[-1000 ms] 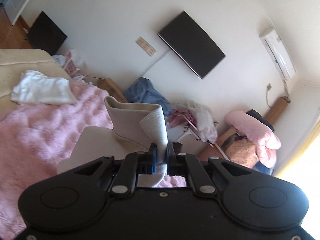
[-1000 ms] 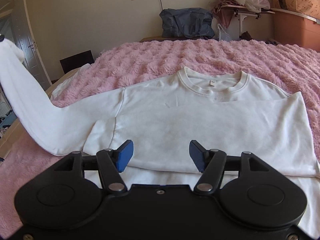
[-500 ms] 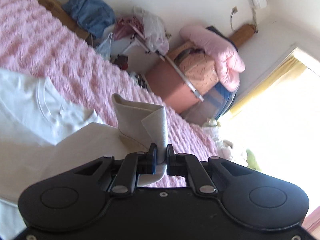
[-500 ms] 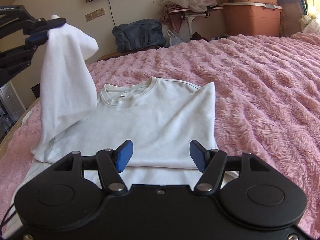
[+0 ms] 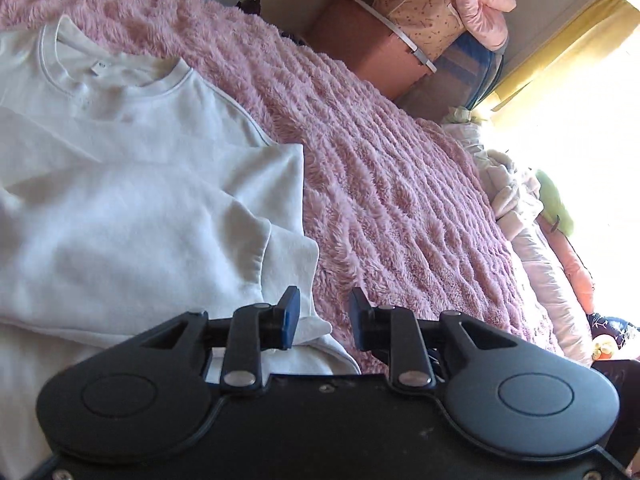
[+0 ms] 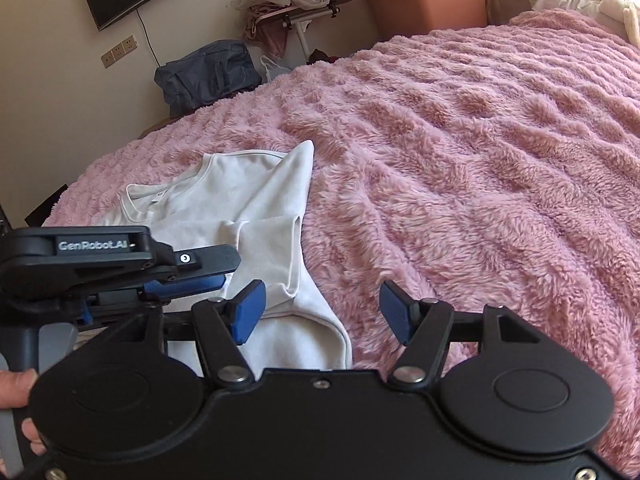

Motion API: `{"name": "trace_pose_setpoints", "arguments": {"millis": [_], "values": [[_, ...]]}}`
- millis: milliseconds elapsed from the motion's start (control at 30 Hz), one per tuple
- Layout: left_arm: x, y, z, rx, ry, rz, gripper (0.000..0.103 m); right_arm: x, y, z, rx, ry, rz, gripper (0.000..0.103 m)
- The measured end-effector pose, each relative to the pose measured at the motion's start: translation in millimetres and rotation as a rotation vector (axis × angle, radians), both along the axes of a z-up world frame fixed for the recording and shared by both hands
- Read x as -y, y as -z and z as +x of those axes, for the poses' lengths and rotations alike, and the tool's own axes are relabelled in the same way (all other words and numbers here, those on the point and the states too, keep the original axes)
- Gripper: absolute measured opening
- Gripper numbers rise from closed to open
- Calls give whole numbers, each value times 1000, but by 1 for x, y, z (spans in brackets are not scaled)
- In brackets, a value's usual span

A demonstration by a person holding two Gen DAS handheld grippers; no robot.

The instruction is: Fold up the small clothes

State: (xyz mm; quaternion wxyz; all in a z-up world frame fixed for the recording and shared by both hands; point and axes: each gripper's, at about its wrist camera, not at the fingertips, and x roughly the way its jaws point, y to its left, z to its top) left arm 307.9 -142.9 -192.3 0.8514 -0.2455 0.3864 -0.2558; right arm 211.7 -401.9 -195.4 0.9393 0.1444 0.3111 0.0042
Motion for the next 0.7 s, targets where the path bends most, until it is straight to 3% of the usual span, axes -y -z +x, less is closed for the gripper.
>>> {"name": "trace_pose_setpoints", "arguments": {"millis": [100,167,300,500,600,667,700], "values": [[-36,-28,-13,60,-42,36,31,-5,-4,9,35,-32,-9,62],[-66,-41,-21,93,-96,86,32,-12,-10,16,57,-83,-34,55],[-128,-46,-34,102,-238,200,35,-21,-15,44,92,-148,-64,48],[-214,-19,-46,43,-462,253,35,-26,3,87,14,-145,-91,41],[-243,1,-44,-29,-511,206,35,-28,15,97,-34,-126,-58,39],[-253,14,-43,-69,-531,195,35,-30,19,100,-56,-135,-34,21],[-256,18,-43,-78,-532,195,35,-32,19,99,-58,-131,-41,19]]}}
